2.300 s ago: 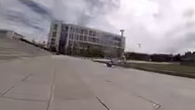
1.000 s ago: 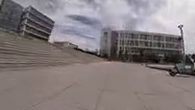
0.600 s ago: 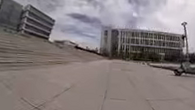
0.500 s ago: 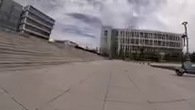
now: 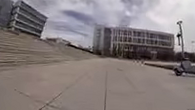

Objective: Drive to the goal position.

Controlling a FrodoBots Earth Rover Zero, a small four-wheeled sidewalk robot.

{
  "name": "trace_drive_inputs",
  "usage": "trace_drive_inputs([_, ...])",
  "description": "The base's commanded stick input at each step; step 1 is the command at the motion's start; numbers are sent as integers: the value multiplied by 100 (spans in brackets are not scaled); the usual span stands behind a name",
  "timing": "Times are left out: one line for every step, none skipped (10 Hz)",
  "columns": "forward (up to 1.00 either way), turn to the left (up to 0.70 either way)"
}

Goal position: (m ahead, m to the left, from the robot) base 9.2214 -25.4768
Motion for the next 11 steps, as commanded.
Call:
trace_drive_inputs([100, -29])
trace_drive_inputs([100, -40])
trace_drive_inputs([100, -15])
trace_drive_inputs([100, 0])
trace_drive_inputs([100, 0])
trace_drive_inputs([100, 0])
trace_drive_inputs([100, 0])
trace_drive_inputs([100, 0])
trace_drive_inputs([100, 0])
trace_drive_inputs([100, 0])
trace_drive_inputs([100, 0])
